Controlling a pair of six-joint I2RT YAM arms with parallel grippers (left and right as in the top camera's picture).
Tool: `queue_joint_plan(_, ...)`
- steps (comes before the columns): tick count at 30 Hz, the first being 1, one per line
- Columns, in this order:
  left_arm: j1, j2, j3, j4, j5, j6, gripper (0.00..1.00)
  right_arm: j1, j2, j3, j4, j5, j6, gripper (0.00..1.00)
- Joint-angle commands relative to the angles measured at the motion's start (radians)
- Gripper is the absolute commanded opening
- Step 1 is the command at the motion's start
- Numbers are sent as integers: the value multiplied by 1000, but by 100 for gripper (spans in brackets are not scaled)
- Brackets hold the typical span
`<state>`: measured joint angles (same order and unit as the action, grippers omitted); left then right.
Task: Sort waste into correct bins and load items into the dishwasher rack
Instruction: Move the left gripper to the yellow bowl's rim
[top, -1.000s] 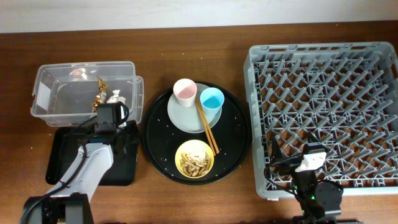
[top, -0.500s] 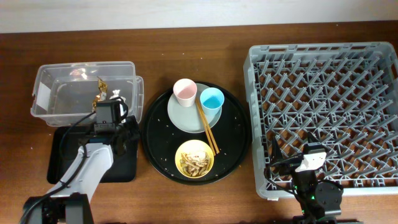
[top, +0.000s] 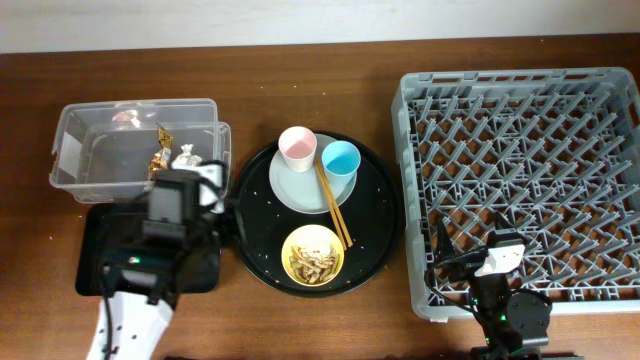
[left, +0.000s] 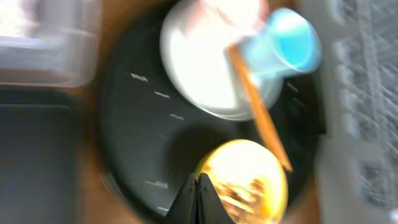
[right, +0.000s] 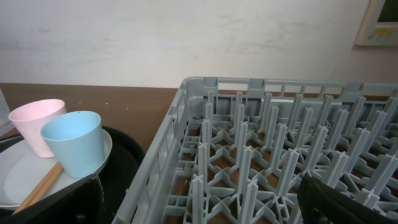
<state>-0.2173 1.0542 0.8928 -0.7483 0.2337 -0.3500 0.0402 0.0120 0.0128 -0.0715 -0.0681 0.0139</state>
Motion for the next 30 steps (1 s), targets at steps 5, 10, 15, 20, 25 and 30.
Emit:
queue_joint_plan(5,-387,94,4,120,-34,-183,1,5,-6,-7,-1,-2,-6,98)
queue_joint_plan(10,-575,222,5,222,-112,-227,15,5,-6,-7,-1,-2,-6,98)
queue_joint_plan(15,-621,329,25,230,-176,-226,25,5,-6,-7,-1,-2,-6,98)
queue_joint_plan(20,-621,375,25,237,-204,-225,26,5,-6,-7,-1,-2,-6,98)
queue_joint_plan(25,-633,417,24,238,-196,-225,27,5,-6,-7,-1,-2,-6,98)
queue_joint_plan(30,-673,471,24,240,-216,-221,26,5,-6,-7,-1,-2,-6,98)
